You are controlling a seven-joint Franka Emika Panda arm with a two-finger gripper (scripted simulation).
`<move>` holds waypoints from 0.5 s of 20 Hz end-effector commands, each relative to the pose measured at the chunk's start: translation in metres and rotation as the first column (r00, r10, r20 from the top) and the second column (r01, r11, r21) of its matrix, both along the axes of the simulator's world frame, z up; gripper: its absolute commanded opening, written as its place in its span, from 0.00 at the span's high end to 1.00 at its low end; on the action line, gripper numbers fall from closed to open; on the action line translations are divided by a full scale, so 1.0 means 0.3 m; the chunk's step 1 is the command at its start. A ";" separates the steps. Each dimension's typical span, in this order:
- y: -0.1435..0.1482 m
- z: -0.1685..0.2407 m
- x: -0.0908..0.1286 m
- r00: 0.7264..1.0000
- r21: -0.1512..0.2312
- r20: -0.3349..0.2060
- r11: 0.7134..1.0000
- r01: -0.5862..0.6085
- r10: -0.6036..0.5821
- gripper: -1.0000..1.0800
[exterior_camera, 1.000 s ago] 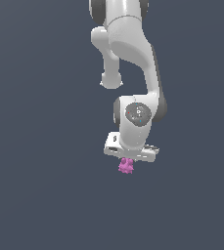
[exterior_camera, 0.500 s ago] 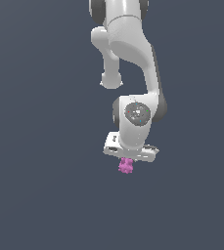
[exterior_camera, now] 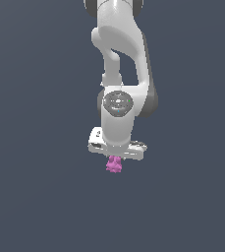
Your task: Pick up the object and move it to a goal position.
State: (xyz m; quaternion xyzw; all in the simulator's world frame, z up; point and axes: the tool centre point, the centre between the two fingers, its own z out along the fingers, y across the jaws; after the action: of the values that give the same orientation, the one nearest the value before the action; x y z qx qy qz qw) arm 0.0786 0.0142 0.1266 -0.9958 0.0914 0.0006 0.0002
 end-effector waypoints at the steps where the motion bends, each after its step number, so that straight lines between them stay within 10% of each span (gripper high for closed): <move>1: -0.078 0.063 0.008 1.000 0.000 0.001 1.000 0.001 -0.001 1.00; 10: -0.352 0.283 0.043 1.000 0.000 0.001 1.000 0.001 -0.001 1.00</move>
State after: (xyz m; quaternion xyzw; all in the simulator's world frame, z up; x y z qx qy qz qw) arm 0.0901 -0.0780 0.2005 -0.9957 0.0922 -0.0002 0.0003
